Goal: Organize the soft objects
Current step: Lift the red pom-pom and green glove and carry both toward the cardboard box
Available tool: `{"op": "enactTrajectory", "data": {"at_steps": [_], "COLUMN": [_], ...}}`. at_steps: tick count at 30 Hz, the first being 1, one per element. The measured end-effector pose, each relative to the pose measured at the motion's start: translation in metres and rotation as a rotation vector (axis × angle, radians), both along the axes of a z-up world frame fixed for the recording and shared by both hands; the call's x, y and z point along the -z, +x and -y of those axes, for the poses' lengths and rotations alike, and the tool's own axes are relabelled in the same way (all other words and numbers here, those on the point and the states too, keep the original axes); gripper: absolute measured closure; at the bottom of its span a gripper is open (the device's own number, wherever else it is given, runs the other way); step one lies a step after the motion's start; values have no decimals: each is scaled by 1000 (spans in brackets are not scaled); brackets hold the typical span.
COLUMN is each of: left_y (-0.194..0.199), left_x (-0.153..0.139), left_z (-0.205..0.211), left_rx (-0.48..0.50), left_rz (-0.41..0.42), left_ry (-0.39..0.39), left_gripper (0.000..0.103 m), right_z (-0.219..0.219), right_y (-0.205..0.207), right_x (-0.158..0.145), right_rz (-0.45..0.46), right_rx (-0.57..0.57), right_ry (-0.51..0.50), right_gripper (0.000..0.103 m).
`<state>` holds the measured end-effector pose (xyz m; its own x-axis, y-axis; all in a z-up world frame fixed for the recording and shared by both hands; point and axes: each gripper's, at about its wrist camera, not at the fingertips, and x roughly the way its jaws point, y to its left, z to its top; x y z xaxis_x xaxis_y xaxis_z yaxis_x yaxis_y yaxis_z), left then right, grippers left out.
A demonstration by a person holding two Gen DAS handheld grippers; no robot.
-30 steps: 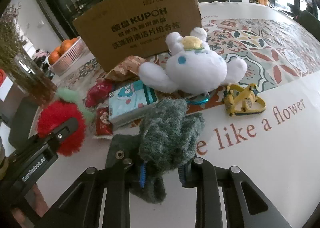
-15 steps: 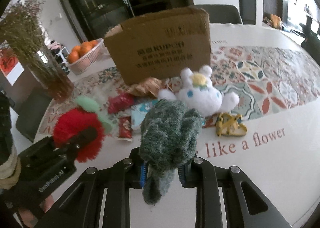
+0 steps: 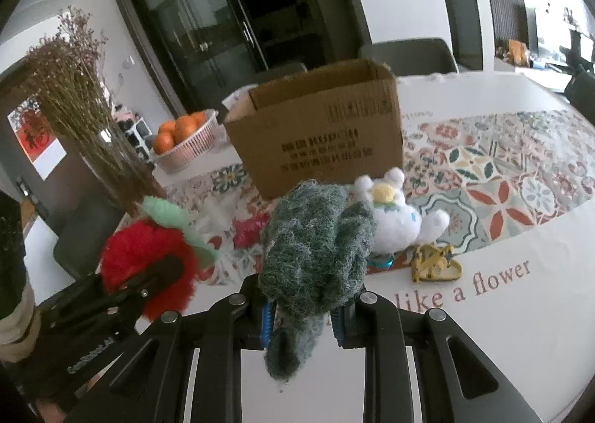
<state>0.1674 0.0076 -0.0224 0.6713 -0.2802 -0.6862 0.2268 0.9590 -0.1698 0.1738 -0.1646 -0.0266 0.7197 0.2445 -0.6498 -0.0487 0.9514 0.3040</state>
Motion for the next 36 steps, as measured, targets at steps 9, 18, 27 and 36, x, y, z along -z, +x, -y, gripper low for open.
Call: {"op": "enactTrajectory", "data": {"at_steps": [9,18,27,36], "left_y": [3,21,55,90], "left_x": [-18,-36,-65,-87], "left_z": [6,22,31,33], "left_rx": [24,29,53,70], "left_rz": [24,56,130,173], "left_ry": [-27,19,57,68], "left_gripper": [64,64,64,64], "right_z": [8,26,32,29], "right_y": [-4,23,52,84], "right_x": [-25,-45,-71,-100], "right_rz": [91,125,172,223], "right_rx": [40,34,25,11], "right_ry": [-16,34,47,1], "right_gripper": [78,78,78,78]}}
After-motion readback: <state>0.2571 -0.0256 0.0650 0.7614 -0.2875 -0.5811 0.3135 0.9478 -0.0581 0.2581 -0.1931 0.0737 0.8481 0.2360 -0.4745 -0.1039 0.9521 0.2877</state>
